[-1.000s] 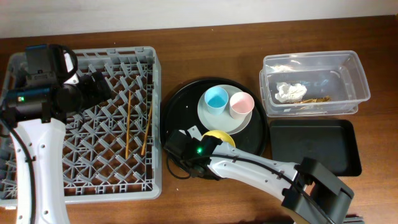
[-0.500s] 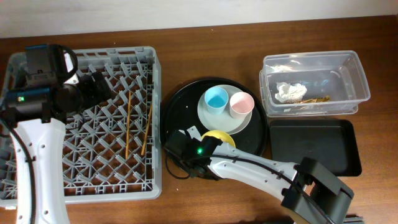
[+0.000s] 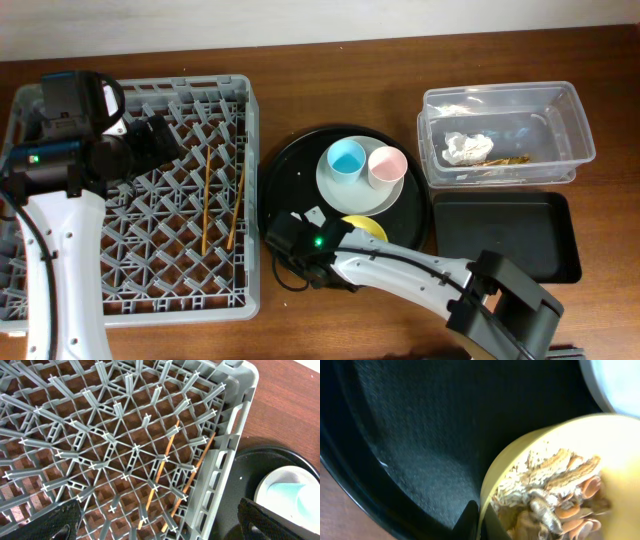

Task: Sort waste into correct bins and load items into the dishwasher rack
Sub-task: 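Lift the yellow bowl and carry it over the black tray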

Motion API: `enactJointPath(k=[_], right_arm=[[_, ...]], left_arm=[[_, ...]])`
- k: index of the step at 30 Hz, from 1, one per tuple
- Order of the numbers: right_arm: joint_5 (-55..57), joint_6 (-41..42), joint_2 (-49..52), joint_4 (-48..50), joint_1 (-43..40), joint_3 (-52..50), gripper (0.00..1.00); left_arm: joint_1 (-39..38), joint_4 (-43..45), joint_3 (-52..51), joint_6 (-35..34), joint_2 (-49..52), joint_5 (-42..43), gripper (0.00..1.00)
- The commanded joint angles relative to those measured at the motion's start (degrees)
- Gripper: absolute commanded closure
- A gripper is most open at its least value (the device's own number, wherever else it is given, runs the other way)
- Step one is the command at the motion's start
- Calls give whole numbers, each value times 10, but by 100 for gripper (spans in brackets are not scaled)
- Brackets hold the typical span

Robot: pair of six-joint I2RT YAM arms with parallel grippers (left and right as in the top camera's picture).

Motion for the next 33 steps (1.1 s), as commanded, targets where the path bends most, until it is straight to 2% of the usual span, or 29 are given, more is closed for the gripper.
enactJointPath(k=[1, 3, 7, 12, 16, 21, 25, 29, 33], right_arm=[[23, 7, -33, -51, -2, 67, 96], [35, 10, -52, -109, -14, 106, 96], [33, 20, -77, -169, -60, 121, 96], [-11, 12, -122, -226, -183, 121, 96], [-85, -47, -174, -228, -294, 120, 96], [-243, -158, -243, -219, -496, 120, 96], [-435, -264, -244, -216, -663, 108, 96], [-606, -337, -244, -208, -803, 51, 96], [-743, -394, -240, -166, -902, -28, 96]], left_arm=[[2, 1, 6, -5, 1, 2, 1], [2, 1, 6, -5, 1, 2, 1], [2, 1, 6, -5, 1, 2, 1], [2, 1, 6, -5, 1, 2, 1], [2, 1, 6, -5, 1, 2, 1], [2, 1, 6, -5, 1, 2, 1], [2, 1, 6, -5, 1, 2, 1], [2, 1, 6, -5, 1, 2, 0], [2, 1, 6, -5, 1, 2, 1]])
